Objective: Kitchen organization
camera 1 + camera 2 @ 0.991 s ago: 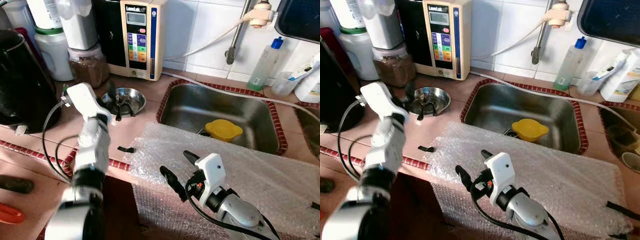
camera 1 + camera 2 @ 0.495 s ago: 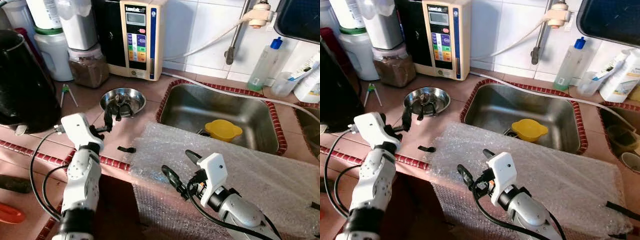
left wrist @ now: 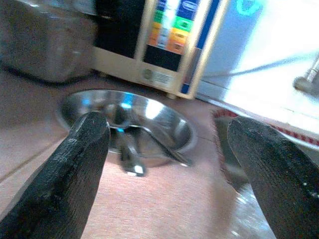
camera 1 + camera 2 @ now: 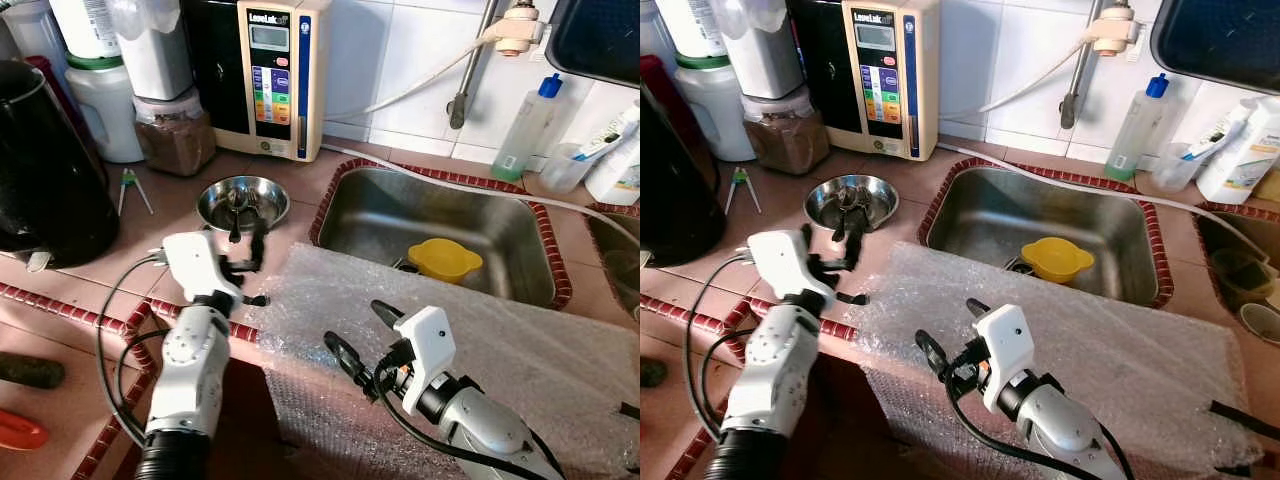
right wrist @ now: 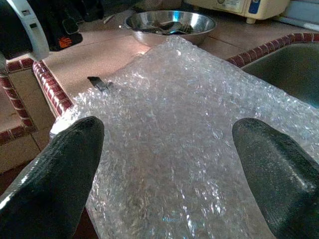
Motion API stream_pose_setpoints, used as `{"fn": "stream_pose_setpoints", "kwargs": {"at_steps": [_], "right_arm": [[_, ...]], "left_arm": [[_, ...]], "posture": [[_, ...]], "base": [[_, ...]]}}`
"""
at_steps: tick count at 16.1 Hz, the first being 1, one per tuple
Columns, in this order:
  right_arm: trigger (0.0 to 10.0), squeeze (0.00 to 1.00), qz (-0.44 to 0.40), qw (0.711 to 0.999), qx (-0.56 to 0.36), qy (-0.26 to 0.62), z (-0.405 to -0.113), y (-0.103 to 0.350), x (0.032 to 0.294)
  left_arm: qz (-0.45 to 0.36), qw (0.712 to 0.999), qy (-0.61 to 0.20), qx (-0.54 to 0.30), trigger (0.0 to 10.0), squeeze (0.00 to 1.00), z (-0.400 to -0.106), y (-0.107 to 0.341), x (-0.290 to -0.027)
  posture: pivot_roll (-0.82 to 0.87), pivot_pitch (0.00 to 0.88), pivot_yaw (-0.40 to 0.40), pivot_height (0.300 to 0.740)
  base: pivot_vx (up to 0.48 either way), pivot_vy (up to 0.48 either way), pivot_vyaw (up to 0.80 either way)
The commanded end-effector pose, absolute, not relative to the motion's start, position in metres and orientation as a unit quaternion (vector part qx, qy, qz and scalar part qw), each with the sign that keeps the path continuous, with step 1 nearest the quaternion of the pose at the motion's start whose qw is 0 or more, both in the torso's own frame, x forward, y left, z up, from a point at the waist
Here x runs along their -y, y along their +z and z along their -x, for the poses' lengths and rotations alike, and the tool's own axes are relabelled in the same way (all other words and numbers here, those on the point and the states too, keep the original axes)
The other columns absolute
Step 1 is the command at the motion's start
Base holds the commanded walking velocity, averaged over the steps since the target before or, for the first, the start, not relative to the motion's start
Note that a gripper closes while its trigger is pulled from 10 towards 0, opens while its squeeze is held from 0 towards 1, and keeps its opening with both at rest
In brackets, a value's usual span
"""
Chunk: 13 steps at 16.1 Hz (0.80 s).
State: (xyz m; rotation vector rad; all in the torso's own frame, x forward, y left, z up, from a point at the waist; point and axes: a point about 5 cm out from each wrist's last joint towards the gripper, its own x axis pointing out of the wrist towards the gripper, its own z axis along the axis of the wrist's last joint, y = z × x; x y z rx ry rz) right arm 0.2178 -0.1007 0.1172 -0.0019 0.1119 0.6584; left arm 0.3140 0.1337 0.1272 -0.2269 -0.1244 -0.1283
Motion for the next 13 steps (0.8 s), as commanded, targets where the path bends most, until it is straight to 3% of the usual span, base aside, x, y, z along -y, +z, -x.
{"fn": "stream_pose_setpoints", "kwargs": {"at_steps": [1, 6, 7, 8, 13], "right_arm": [[10.0, 0.00, 0.004, 0.945, -0.046, 0.323, -0.217, 0.122, 0.101], [10.0, 0.00, -0.003, 0.949, -0.017, 0.314, -0.221, 0.135, 0.103], [10.0, 0.00, -0.002, 0.949, -0.015, 0.314, -0.221, 0.136, 0.103], [10.0, 0.00, -0.001, 0.949, -0.015, 0.314, -0.221, 0.136, 0.103], [10.0, 0.00, 0.000, 0.950, -0.015, 0.312, -0.220, 0.137, 0.104]], "left_arm": [[0.098, 0.991, -0.072, 0.055, 10.0, 1.00, -0.313, 0.120, -0.131], [0.068, 0.995, -0.063, 0.032, 10.0, 1.00, -0.318, 0.106, -0.131], [0.061, 0.996, -0.056, 0.031, 10.0, 0.81, -0.320, 0.105, -0.132], [0.064, 0.996, -0.055, 0.032, 10.0, 0.00, -0.322, 0.105, -0.132], [0.047, 0.997, -0.040, 0.040, 10.0, 0.00, -0.332, 0.103, -0.133]], "posture": [[0.05, 0.016, -0.009, 0.740], [0.04, 0.014, -0.007, 0.740], [0.03, 0.014, -0.007, 0.740], [0.03, 0.015, -0.007, 0.740], [0.02, 0.019, -0.008, 0.740]], "base": [[0.000, 0.000, 0.00], [0.000, 0.000, 0.00], [0.000, 0.000, 0.00], [0.000, 0.000, 0.00], [0.000, 0.000, 0.00]]}}
